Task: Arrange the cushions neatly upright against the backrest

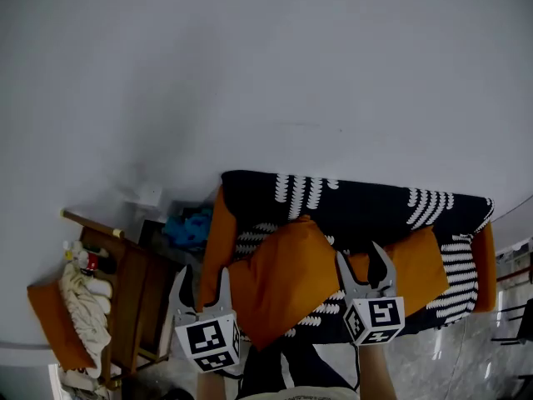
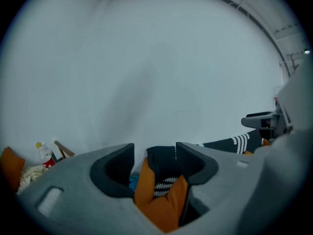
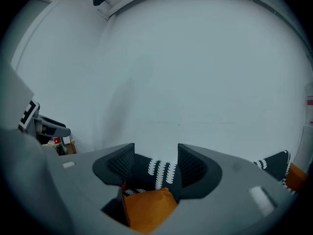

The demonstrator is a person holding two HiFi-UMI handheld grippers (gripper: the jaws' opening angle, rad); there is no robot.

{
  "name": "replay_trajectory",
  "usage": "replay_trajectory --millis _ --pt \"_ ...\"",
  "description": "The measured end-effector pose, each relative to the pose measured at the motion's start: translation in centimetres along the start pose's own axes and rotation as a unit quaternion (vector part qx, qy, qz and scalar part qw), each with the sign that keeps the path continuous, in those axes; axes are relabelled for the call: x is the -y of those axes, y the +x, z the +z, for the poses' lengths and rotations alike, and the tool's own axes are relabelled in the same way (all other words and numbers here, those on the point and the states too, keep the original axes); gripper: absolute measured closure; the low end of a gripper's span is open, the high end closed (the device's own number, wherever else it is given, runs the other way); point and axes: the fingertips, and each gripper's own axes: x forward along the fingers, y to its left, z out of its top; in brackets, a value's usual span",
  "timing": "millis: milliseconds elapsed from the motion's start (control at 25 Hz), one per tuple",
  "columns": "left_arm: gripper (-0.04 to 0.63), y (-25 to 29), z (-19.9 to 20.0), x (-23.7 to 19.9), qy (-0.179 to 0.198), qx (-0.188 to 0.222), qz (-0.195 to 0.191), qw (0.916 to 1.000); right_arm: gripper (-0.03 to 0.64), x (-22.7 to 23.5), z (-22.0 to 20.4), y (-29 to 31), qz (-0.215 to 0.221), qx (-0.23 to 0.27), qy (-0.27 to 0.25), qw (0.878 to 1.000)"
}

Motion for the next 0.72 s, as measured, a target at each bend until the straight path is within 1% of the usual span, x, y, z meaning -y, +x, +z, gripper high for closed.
replay_trajectory --millis 120,320,440,600,720 --pt "0.324 1.4 -1.9 0.0 -0.011 -0.023 0.008 0.9996 0.344 0.3 -2.0 2.4 0.023 -0.026 -0.01 0.999" --pt "0.324 4.1 -6.9 -0.6 -0.027 -0.082 0.03 0.9958 0.344 0.8 -7.0 6.7 0.059 -0.085 -0.036 0.994" --pt "0.324 5.7 -10.6 -1.2 -0.042 -0.12 0.039 0.9911 0.342 1.0 -10.5 9.1 0.081 -0.118 -0.05 0.988" --pt "0.324 7.7 -15.9 -2.1 -0.05 -0.169 0.048 0.9832 0.325 1.2 -15.1 12.2 0.113 -0.157 -0.075 0.978" --pt "0.324 8.8 -20.2 -2.6 -0.074 -0.198 0.055 0.9758 0.324 1.6 -18.1 14.5 0.129 -0.181 -0.1 0.97"
